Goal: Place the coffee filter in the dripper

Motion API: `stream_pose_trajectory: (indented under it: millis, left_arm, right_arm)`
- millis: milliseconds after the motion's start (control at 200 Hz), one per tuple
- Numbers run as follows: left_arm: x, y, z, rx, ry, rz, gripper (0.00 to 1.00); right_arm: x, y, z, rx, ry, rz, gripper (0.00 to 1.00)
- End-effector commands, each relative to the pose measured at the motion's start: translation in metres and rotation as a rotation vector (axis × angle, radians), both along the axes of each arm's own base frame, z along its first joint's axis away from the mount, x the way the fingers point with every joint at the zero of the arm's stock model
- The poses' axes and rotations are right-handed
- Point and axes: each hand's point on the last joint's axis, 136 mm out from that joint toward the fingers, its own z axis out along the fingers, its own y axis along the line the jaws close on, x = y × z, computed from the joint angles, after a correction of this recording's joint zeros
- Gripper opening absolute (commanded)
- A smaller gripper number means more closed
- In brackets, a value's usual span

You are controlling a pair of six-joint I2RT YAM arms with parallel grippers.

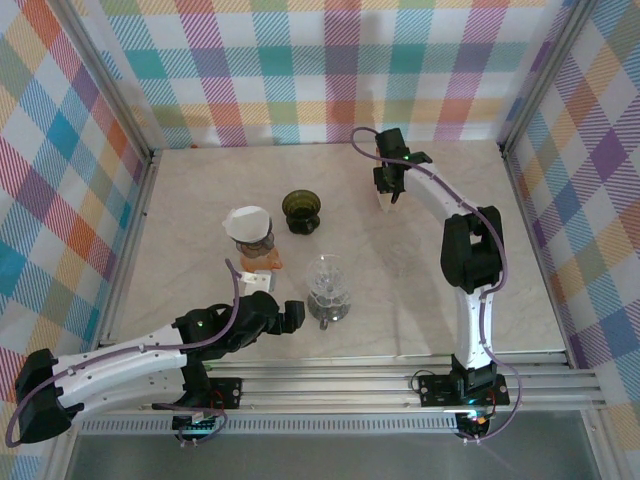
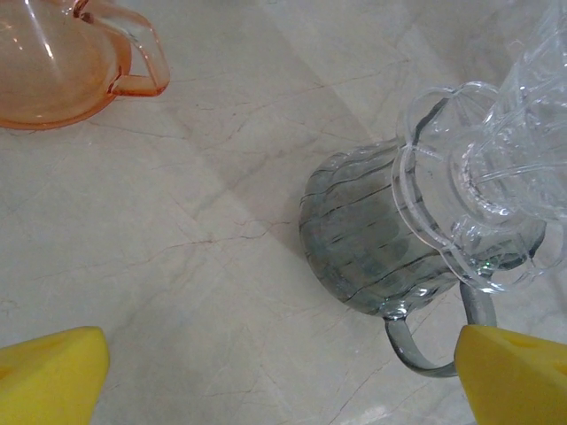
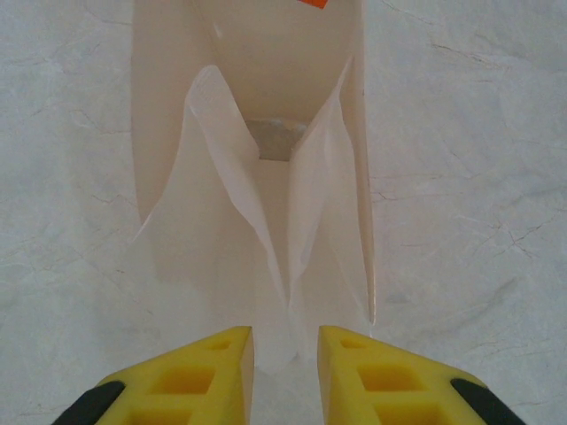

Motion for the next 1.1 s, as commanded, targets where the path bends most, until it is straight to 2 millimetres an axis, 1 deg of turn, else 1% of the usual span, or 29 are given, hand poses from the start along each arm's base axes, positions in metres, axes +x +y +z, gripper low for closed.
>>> stream_pose_trajectory:
  millis: [0,70,140,320,415,580,860,1095]
  left_arm:
    - [0.005,-0.006,0.016,-0.023,-0.040,-0.004,1.00]
    - [0.005,-0.006,0.015,-0.022,-0.040,-0.002,1.00]
    - [0.005,-0.007,0.014,-0.022,-0.037,0.000,1.00]
    - [0.006,-0.011,0.009,-0.015,-0.022,-0.007,1.00]
    - [0.006,-0.013,0.008,-0.010,-0.014,-0.009,1.00]
    - [0.006,-0.016,0.007,-0.004,-0.009,-0.017,1.00]
    - [0.006,-0.015,0.007,-0.005,-0.007,-0.010,1.00]
    - [0.006,-0.014,0.006,-0.003,-0.005,-0.006,1.00]
  right_arm:
    - [0.002,0.004,0.018,0.011,-0.047,0.025,0.27]
    - [0.003,0.007,0.028,0.027,-0.067,0.035,0.26]
    - [0.004,0.009,0.033,0.035,-0.075,0.049,0.24]
    - [0.009,0.011,0.029,0.024,-0.069,0.062,0.20]
    - [0.012,0.010,0.026,0.011,-0.070,0.062,0.20]
    - [0.016,0.011,0.027,0.009,-0.077,0.071,0.22]
    - [0.022,0.013,0.016,-0.003,-0.055,0.070,0.22]
    - [0.023,0.014,-0.001,-0.011,-0.020,0.064,0.22]
